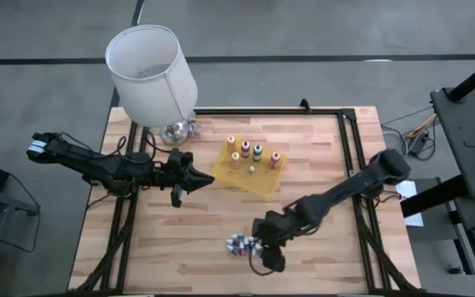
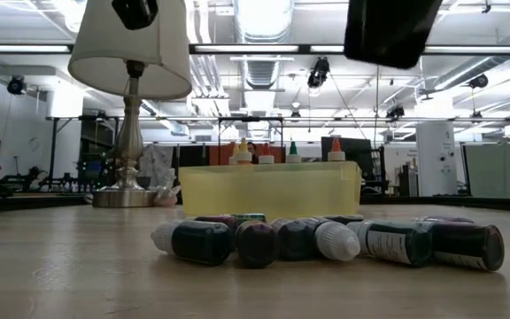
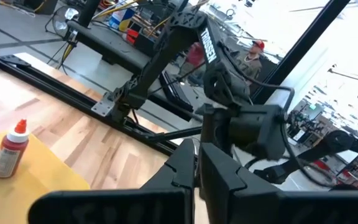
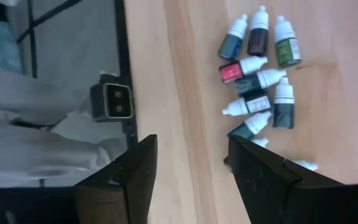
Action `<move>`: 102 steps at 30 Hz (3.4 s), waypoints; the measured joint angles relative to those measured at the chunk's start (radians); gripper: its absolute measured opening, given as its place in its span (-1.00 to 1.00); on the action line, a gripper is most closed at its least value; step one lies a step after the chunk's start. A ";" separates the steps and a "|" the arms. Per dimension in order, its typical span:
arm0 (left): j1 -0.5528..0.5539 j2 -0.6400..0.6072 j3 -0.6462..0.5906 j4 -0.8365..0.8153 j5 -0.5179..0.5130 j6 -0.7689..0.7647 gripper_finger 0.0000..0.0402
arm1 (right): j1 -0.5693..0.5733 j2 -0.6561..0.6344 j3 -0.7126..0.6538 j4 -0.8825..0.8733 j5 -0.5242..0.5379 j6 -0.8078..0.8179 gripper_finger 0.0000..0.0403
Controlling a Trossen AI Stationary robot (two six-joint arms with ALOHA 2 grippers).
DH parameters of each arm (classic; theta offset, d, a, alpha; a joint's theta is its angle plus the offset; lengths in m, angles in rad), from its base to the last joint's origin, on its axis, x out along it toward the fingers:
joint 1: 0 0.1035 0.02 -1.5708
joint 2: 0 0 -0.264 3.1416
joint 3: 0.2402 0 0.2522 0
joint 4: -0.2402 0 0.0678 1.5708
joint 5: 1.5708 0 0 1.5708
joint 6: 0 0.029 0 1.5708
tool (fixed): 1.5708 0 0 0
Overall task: Pick & Place food coloring
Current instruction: Put the small purple food coloring bottle into the yellow bin
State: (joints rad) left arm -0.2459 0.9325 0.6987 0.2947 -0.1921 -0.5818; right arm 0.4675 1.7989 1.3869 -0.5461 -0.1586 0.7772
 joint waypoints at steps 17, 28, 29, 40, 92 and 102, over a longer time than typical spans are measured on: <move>0.000 0.000 0.000 -0.005 0.000 -0.019 -1.00 | 0.001 0.114 -0.002 -0.270 0.005 0.787 -0.07; 0.000 0.000 0.000 -0.022 0.000 -0.020 -1.00 | 0.015 0.177 -0.003 -0.235 0.078 0.930 -0.07; 0.000 0.000 0.000 -0.022 0.000 -0.020 -1.00 | 0.015 0.183 -0.003 -0.233 0.084 0.946 -0.07; 0.000 0.000 0.000 -0.027 0.000 -0.020 -1.00 | 0.028 0.199 -0.003 -0.229 0.205 1.034 -0.07; 0.001 0.000 0.000 -0.050 0.000 -0.023 -1.00 | 0.058 0.199 -0.068 -0.280 0.189 0.816 -0.55; 0.001 0.000 0.006 -0.024 0.061 -0.019 -1.00 | 0.056 0.142 -0.016 -0.285 0.185 0.651 -0.71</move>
State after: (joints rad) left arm -0.2451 0.9321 0.7049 0.2703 -0.1307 -0.6006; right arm 0.5233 1.9408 1.3708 -0.8312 0.0268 1.4279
